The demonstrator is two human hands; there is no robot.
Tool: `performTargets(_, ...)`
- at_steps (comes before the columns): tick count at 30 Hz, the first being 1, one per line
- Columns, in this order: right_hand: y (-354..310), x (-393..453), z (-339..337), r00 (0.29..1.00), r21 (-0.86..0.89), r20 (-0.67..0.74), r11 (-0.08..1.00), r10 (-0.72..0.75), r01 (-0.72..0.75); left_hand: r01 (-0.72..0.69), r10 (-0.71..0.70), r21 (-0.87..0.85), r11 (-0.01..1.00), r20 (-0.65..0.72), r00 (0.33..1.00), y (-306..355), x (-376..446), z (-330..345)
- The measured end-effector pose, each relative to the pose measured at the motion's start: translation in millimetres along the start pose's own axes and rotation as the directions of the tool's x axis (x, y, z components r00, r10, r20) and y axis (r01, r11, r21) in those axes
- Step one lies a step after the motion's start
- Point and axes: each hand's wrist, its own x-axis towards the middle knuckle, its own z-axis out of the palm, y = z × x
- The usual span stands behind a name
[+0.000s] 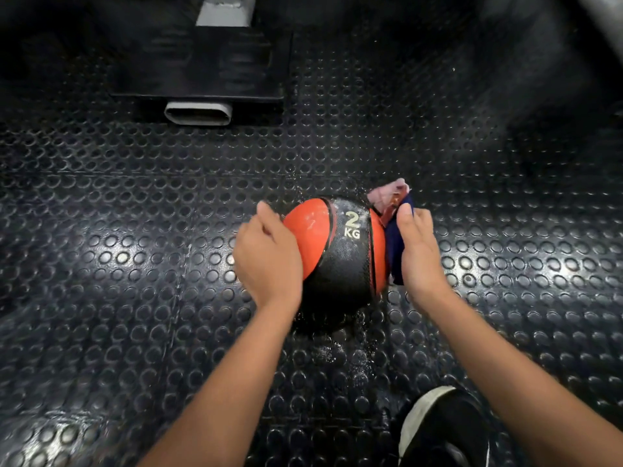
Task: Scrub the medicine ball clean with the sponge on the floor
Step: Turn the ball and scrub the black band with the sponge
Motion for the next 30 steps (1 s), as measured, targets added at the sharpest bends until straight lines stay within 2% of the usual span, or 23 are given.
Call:
performTargets(2, 4, 3, -2, 0.999, 0.094, 0.000, 0.994, 0.047, -0.047, 0.149, -0.141, -0.173, 0.973, 0.061, 0.988, 3, -26, 3)
performTargets(4, 5, 5, -7, 0.993, 0.193, 0.042, 0.974, 0.112, -0.118, 0.215, -0.179, -0.321, 0.922, 0.139, 0.974, 5, -42, 9)
performTargets(7, -3, 2, -11, 0.985, 0.239, 0.105, 0.958, 0.136, -0.158, 0.282, -0.245, -0.389, 0.877, 0.143, 0.959, 6, -42, 17)
performTargets(11, -14, -3, -3, 0.990, 0.028, 0.140, 1.000, 0.006, -0.010, 0.351, -0.310, -0.412, 0.841, 0.165, 0.936, -6, -25, 22)
performTargets(14, -17, -4, 11, 0.969, -0.176, 0.175, 0.962, -0.176, 0.207, 0.361, -0.278, -0.434, 0.825, 0.244, 0.929, -13, -13, 16)
performTargets(15, -13, -2, 15, 0.962, -0.193, 0.188, 0.952, -0.200, 0.236, 0.352, -0.256, -0.429, 0.832, 0.266, 0.929, -14, -11, 14)
performTargets(16, -6, 1, 18, 0.968, -0.168, 0.170, 0.962, -0.187, 0.216, 0.339, -0.233, -0.424, 0.840, 0.284, 0.930, -15, -9, 12)
performTargets(17, -2, 3, 20, 0.985, -0.107, 0.127, 0.985, -0.121, 0.135, 0.319, -0.208, -0.419, 0.850, 0.290, 0.934, -14, -9, 11)
performTargets(19, 5, 12, 19, 0.994, 0.018, 0.058, 0.996, 0.088, -0.089, 0.271, -0.165, -0.403, 0.874, 0.279, 0.946, -11, -11, 11)
performTargets(21, 6, 25, 12, 0.959, 0.035, 0.058, 0.959, 0.277, -0.280, 0.230, -0.136, -0.377, 0.897, 0.261, 0.956, -3, -14, 17)
performTargets(23, 1, 31, 7, 0.933, 0.011, 0.070, 0.935, 0.352, -0.354, 0.198, -0.112, -0.340, 0.919, 0.257, 0.960, 6, -17, 20)
performTargets(25, -2, 27, 8, 0.966, -0.036, 0.041, 0.967, 0.254, -0.253, 0.190, -0.097, -0.325, 0.926, 0.282, 0.955, 8, -15, 20)
performTargets(28, -6, -1, 16, 0.999, -0.145, 0.029, 0.988, -0.043, 0.047, 0.190, -0.076, -0.347, 0.919, 0.316, 0.946, -2, -8, 12)
performTargets(30, 2, -10, 17, 0.996, -0.119, 0.017, 0.989, -0.085, 0.086, 0.180, -0.046, -0.371, 0.911, 0.342, 0.939, -8, -6, 10)
